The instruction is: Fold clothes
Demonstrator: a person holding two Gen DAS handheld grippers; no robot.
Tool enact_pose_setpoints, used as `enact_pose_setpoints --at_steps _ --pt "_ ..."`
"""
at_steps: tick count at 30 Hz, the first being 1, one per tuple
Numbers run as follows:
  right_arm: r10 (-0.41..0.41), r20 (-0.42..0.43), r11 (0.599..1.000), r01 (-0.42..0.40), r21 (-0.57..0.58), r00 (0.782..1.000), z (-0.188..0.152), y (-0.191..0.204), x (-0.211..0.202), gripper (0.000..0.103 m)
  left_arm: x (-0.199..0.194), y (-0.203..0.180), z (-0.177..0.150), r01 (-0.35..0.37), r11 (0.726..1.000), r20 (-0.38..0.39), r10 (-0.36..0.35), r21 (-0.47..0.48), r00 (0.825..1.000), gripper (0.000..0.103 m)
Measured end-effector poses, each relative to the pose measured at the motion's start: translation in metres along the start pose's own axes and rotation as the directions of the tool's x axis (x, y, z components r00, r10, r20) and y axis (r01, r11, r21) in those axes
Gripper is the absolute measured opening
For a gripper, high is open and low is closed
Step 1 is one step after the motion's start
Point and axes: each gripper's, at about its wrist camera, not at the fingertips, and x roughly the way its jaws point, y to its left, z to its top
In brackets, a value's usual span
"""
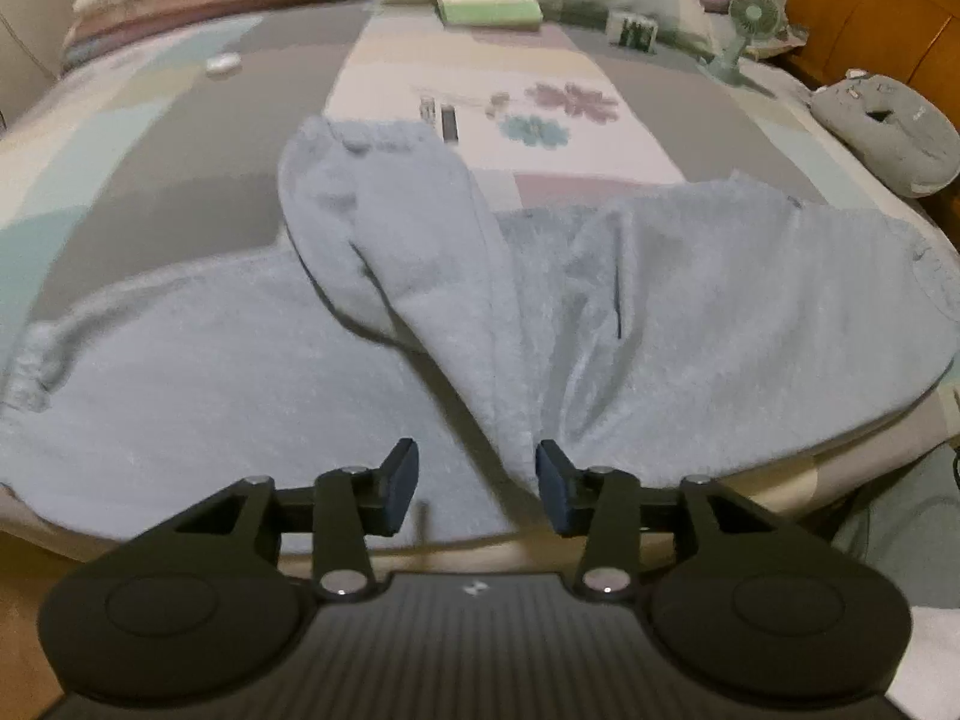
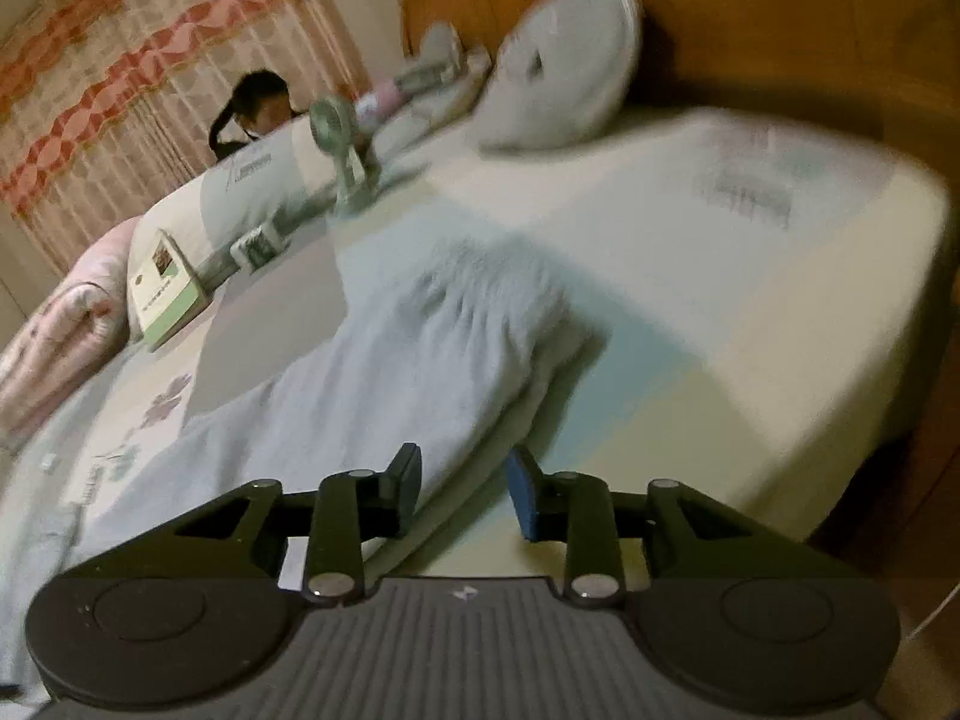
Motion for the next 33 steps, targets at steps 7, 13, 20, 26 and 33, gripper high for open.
enact_pose_setpoints --at_steps 7,13,20,26,33 --pt "0.02 0.045 0.968 -0.008 -0.251 0.999 0.024 0.029 0.031 0.05 -0.024 -0.051 0.04 -0.002 0.982 0.114 -0.021 0.191 0.993 0.054" --pt "-0.056 -0.067 0.968 0.038 -0.248 0.996 0.012 0.013 0.069 0.051 -0.009 -0.099 0.062 0.089 0.946 0.129 -0.135 0.311 0.982 0.055" --pt "0.013 -0.035 0.96 -0.023 -0.279 0.999 0.032 0.042 0.048 0.055 0.061 -0.15 0.087 0.229 0.906 0.061 -0.267 0.356 0.962 0.055" --pt "0.154 -0.095 0.934 -0.177 -0.312 0.983 0.04 0.091 0.074 0.06 0.123 -0.151 0.075 0.29 0.92 -0.053 -0.286 0.263 0.957 0.054" --pt "0.093 -0.262 0.909 -0.189 -0.37 0.961 0.012 0.111 0.114 0.063 0.109 -0.127 0.093 0.374 0.887 -0.066 -0.371 0.27 0.926 0.055"
